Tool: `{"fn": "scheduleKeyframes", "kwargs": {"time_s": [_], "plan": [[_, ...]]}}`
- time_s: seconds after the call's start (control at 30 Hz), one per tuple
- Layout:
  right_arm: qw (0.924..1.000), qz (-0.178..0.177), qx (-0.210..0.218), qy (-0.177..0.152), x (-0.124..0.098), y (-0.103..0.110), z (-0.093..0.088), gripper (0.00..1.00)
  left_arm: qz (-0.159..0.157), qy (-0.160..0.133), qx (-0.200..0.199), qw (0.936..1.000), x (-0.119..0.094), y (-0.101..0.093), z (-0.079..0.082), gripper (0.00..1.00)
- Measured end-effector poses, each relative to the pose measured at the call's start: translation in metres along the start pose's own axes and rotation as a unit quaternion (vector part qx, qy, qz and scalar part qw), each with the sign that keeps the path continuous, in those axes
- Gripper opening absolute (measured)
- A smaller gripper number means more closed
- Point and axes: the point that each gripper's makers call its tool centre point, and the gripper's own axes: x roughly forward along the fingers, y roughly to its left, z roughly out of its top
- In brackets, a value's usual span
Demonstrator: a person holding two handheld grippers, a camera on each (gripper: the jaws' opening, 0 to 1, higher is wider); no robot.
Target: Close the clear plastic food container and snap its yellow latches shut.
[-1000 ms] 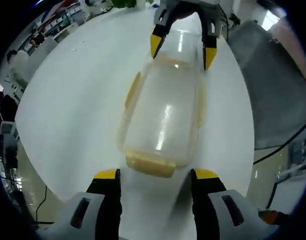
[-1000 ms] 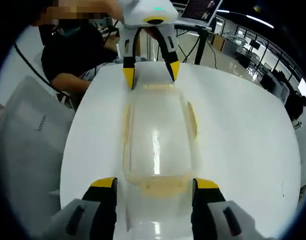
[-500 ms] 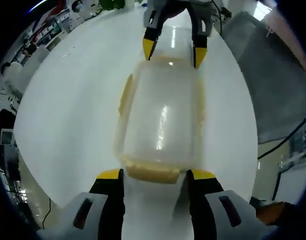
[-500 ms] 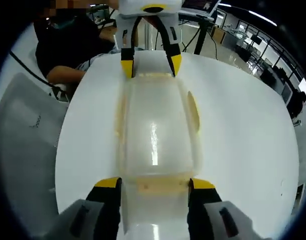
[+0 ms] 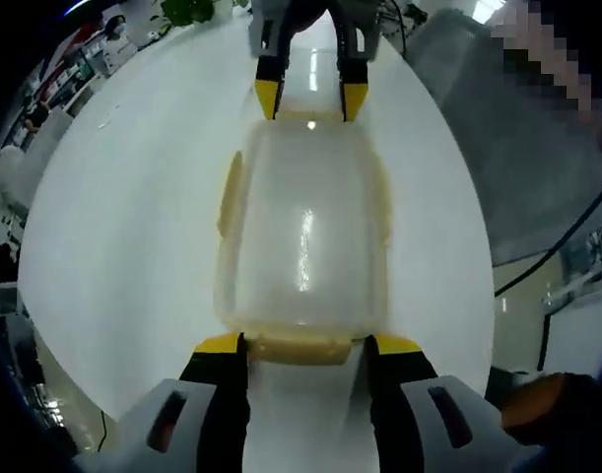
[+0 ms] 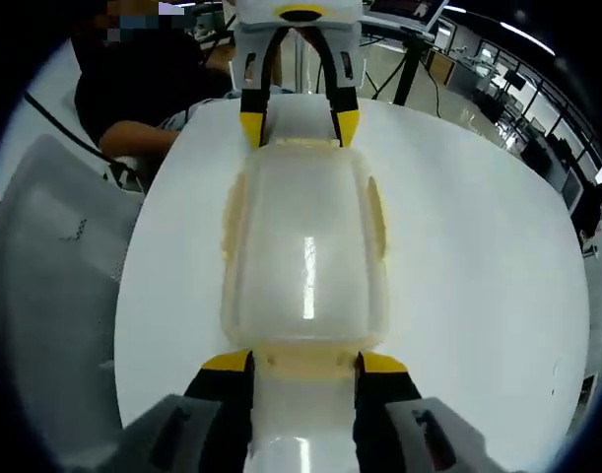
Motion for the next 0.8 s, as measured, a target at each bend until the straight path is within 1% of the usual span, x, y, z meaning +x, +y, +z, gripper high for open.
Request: {"fn": "scheduleKeyframes", "kwargs": {"time_s": [0.03,0.3,0.37,0.43,0.5,0.57,0.6,0.7,0.8], "plan": [[0.9999,0.006,-0.012,0.005,0.0,0.002,0.0,0.38,0.001,0.002,0.001,1.0,-0.001,0.0,0.0,0.38],[1.0,0.002,-0.004,0.0,-0.001,0.001,-0.001,0.38,0.003,-0.001,-0.004,1.0,0.0,0.001,0.0,0.38],[1.0,0.003,-0.006,0.0,-0.001,0.001,-0.001,0.38,0.007,-0.005,-0.015,0.9998,0.0,0.001,0.001,0.37],[0.9999,0.004,-0.012,0.001,-0.001,0.002,-0.002,0.38,0.007,-0.012,-0.017,0.9998,0.0,-0.001,0.0,0.37],[0.9998,0.005,-0.017,0.0,-0.001,0.003,-0.001,0.37,0.006,-0.011,-0.017,0.9998,0.0,-0.002,0.0,0.37],[0.9997,0.007,-0.023,-0.003,-0.001,0.005,0.0,0.37,-0.003,-0.007,-0.023,0.9997,-0.001,-0.006,-0.001,0.37],[0.9996,0.009,-0.027,-0.003,-0.001,0.007,0.0,0.37,-0.006,-0.006,-0.023,0.9997,-0.001,-0.008,-0.001,0.37],[0.9996,0.012,-0.026,0.001,-0.001,0.011,0.001,0.37,-0.001,-0.007,-0.021,0.9998,-0.008,-0.009,0.0,0.37],[0.9996,0.02,-0.019,-0.006,-0.005,0.015,0.004,0.37,-0.001,0.0,-0.014,0.9999,-0.015,-0.012,0.001,0.37]]}}
